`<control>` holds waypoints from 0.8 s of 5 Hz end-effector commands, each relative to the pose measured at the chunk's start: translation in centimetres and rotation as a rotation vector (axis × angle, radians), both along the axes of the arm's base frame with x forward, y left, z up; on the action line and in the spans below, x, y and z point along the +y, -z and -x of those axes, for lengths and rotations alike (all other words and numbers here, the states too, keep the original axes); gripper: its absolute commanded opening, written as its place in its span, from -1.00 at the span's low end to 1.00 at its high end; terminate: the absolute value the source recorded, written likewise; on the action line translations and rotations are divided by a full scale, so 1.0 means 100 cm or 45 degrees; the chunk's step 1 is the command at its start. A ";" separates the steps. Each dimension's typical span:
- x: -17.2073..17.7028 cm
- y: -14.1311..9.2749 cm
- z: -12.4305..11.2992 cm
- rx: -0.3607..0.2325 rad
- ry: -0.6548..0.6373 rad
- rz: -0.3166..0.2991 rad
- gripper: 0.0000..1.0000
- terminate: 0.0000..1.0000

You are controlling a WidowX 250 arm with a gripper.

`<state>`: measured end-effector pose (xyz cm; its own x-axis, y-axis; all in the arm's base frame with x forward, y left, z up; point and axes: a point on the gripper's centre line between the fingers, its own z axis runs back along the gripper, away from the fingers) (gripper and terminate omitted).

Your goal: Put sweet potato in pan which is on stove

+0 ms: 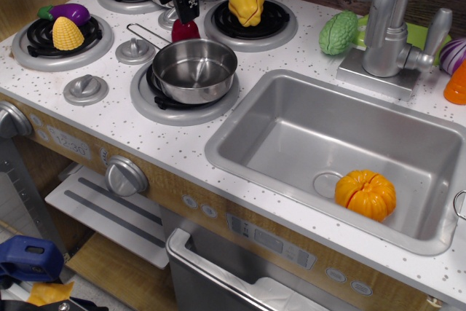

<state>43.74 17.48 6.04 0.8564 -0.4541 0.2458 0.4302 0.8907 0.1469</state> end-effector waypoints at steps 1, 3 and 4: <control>0.000 0.000 0.000 0.000 0.000 0.000 1.00 -1.00; 0.007 0.007 -0.007 -0.063 0.080 0.008 1.00 -1.00; 0.008 0.012 -0.009 -0.103 0.104 0.010 1.00 -1.00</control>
